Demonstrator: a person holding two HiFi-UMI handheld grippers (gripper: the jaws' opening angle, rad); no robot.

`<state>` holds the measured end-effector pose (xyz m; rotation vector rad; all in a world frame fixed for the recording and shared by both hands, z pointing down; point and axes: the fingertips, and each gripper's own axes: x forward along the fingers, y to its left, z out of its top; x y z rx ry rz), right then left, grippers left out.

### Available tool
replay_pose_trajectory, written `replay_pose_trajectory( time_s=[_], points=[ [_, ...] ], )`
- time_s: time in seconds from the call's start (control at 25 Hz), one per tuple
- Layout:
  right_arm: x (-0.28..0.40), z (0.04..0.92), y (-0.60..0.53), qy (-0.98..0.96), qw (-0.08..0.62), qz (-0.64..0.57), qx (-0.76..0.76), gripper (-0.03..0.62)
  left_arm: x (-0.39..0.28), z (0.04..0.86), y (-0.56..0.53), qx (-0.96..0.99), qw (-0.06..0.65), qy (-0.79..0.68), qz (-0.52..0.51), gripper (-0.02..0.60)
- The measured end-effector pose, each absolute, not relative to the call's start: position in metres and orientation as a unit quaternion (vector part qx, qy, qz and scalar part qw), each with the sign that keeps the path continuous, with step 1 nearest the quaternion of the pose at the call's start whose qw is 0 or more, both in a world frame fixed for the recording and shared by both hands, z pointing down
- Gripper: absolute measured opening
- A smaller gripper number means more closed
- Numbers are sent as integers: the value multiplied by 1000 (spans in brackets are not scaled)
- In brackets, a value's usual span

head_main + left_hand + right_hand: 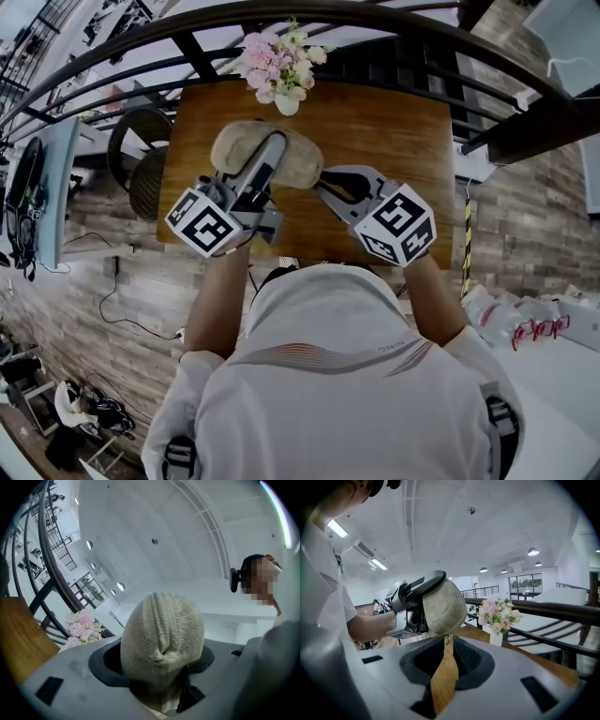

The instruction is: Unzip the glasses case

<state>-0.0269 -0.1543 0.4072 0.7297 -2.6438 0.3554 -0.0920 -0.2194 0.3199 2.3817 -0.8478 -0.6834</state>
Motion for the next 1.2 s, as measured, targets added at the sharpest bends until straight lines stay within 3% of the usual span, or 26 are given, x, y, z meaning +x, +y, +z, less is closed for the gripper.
replay_pose_trajectory(
  time_s=[0.2,0.52,0.8,1.2],
  points=[
    [-26,412,-158,-933,204,118,272,58,-89,318,-218,882,253,-311,-247,290],
    [-29,416,-158,-924,244,54,289,49,-90,322,-217,880,252,-325,-238,290],
    [-19,438,-160,-894,324,-45,307,46,-74,337,-211,895,232,-348,-156,290],
    [-2,434,-173,-879,347,-95,312,46,-60,359,-206,908,274,-303,-92,287]
  ],
)
